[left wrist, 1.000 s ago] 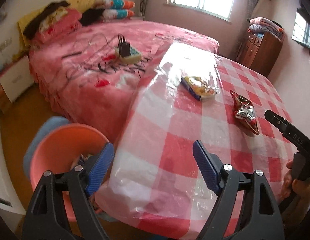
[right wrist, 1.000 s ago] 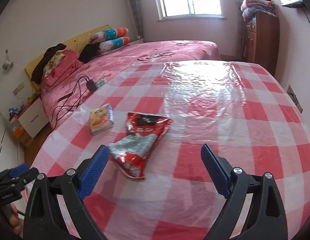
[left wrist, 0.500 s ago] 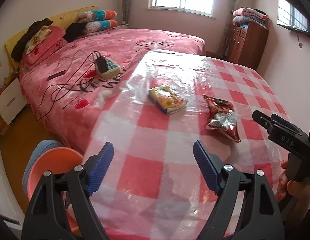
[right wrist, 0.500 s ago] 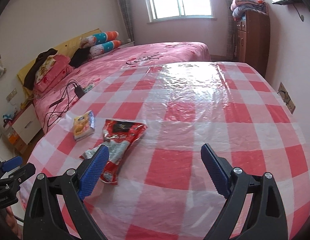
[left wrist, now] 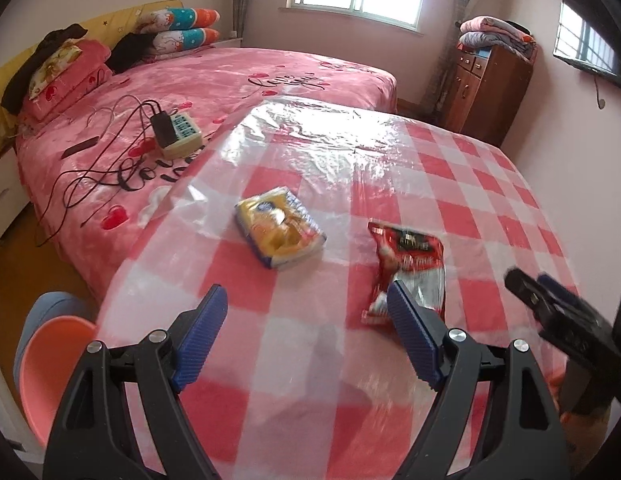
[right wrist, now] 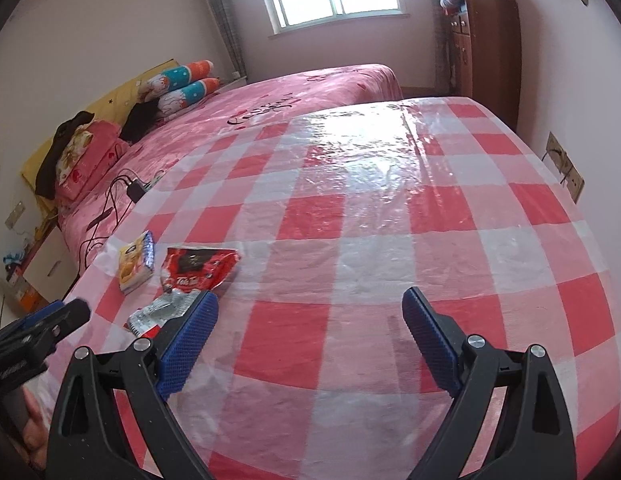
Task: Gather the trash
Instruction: 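Grasp the yellow bread bag with the left tool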
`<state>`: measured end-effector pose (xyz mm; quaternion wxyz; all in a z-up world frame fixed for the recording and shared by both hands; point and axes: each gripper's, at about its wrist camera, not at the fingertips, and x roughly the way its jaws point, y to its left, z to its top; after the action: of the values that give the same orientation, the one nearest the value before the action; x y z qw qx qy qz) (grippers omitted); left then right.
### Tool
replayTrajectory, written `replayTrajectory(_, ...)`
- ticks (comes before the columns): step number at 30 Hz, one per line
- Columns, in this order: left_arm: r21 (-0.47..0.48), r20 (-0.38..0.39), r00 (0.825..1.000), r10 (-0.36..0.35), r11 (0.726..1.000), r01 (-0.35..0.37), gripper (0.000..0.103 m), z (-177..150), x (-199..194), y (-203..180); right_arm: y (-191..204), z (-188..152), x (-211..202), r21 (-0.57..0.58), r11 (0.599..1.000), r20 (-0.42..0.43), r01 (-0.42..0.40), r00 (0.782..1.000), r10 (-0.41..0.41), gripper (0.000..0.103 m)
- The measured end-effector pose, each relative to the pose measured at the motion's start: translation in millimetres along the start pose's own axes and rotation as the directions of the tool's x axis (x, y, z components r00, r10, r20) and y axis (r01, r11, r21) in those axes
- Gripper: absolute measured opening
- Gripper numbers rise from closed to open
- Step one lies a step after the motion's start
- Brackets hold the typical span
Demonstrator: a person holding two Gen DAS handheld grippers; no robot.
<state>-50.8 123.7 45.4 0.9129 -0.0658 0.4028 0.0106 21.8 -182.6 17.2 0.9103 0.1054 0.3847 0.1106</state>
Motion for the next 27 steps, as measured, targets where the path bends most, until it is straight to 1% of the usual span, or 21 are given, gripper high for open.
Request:
replayTrajectory(6, -0.071, -0.01, 1.0, 0.017, 0.997, -0.018, 0.082, 25, 31, 2, -18, 4, 2, 0.057, 0.998, -0.023, -0.025, 0.999, 0.026, 0.092)
replayTrajectory(8, -0.096, -0.024, 0.999, 0.041, 0.994, -0.043, 0.082, 33, 45, 4, -21, 5, 2, 0.068, 0.997, -0.028, -0.035, 0.999, 0.037, 0.092)
replayTrajectory(12, -0.148, -0.058, 0.996, 0.067, 0.986, -0.075, 0.082, 42, 67, 11, -25, 5, 2, 0.08, 0.996, -0.03, -0.049, 0.998, 0.052, 0.092)
replayTrajectory(14, -0.166, -0.078, 0.994, 0.078, 0.982, -0.09, 0.082, 45, 77, 15, -26, 5, 2, 0.083, 0.995, -0.033, -0.057, 0.998, 0.06, 0.092)
replayTrajectory(16, -0.169, -0.084, 0.991, 0.105, 0.979, -0.118, 0.082, 47, 84, 17, -27, 6, 3, 0.085, 0.995, -0.035, -0.06, 0.997, 0.063, 0.092)
replayTrajectory(18, -0.16, -0.084, 0.988, 0.133, 0.976, -0.145, 0.08, 50, 88, 18, -30, 6, 3, 0.092, 0.994, -0.036, -0.063, 0.997, 0.067, 0.092)
replayTrajectory(21, -0.151, -0.093, 0.985, 0.143, 0.976, -0.156, 0.071, 52, 94, 18, -34, 6, 4, 0.106, 0.992, -0.038, -0.072, 0.996, 0.076, 0.092)
replayTrajectory(23, -0.137, -0.105, 0.983, 0.153, 0.976, -0.167, 0.062, 50, 98, 16, -35, 7, 4, 0.11, 0.991, -0.039, -0.074, 0.996, 0.079, 0.092)
replayTrajectory(24, -0.131, -0.105, 0.982, 0.155, 0.977, -0.169, 0.062, 50, 98, 16, -35, 7, 4, 0.112, 0.991, -0.04, -0.075, 0.996, 0.08, 0.092)
replayTrajectory(25, -0.121, -0.099, 0.983, 0.155, 0.979, -0.167, 0.059, 49, 98, 14, -35, 7, 4, 0.114, 0.99, -0.041, -0.077, 0.996, 0.082, 0.092)
replayTrajectory(27, -0.108, -0.094, 0.985, 0.146, 0.982, -0.155, 0.057, 48, 97, 12, -35, 6, 4, 0.114, 0.99, -0.043, -0.081, 0.995, 0.086, 0.092)
